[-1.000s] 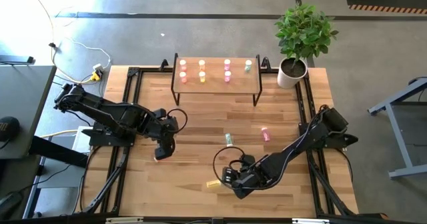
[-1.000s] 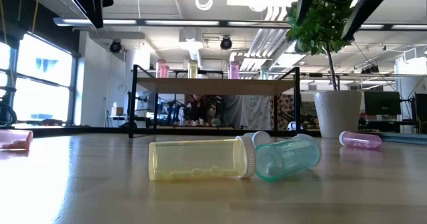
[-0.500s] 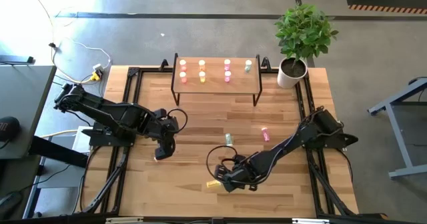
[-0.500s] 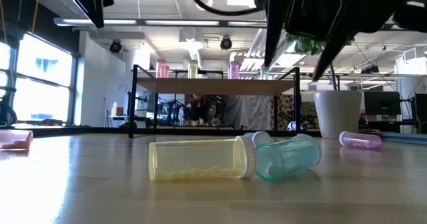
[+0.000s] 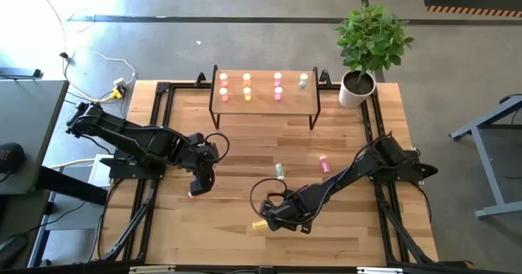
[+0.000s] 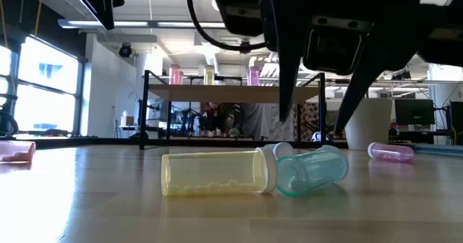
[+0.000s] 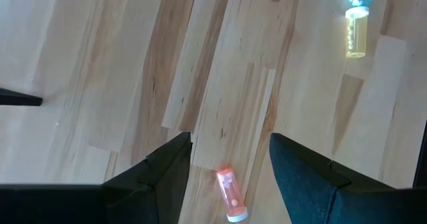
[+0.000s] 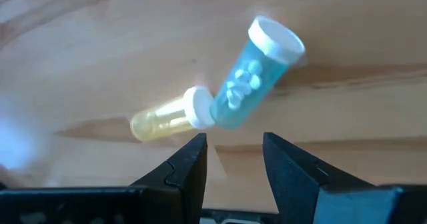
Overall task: Pick and place medicine bottles onto shelf by color
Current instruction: Put the bottom blue pill bottle on the shelf aligned with the other blue pill bottle
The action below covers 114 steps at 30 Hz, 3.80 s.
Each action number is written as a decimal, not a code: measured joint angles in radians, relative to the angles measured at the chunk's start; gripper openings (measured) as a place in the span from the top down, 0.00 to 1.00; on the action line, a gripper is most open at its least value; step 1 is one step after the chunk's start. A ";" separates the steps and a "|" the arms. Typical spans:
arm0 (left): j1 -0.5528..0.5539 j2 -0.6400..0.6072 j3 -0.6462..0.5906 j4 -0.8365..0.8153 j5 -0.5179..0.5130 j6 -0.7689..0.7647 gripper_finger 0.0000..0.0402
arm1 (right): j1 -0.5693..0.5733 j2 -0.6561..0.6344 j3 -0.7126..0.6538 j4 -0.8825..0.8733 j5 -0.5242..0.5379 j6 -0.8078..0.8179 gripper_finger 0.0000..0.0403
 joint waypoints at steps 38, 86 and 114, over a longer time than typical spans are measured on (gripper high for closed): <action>0.000 0.000 0.000 0.001 -0.002 0.027 0.51 | -0.036 0.060 0.000 -0.111 -0.050 -0.065 0.70; 0.003 0.000 0.000 0.030 -0.045 0.027 0.51 | -0.064 -0.275 0.081 -0.499 0.750 -0.539 0.82; 0.173 0.000 0.000 0.146 -0.247 0.202 0.51 | -0.220 -0.825 0.081 -0.571 1.345 -1.252 0.82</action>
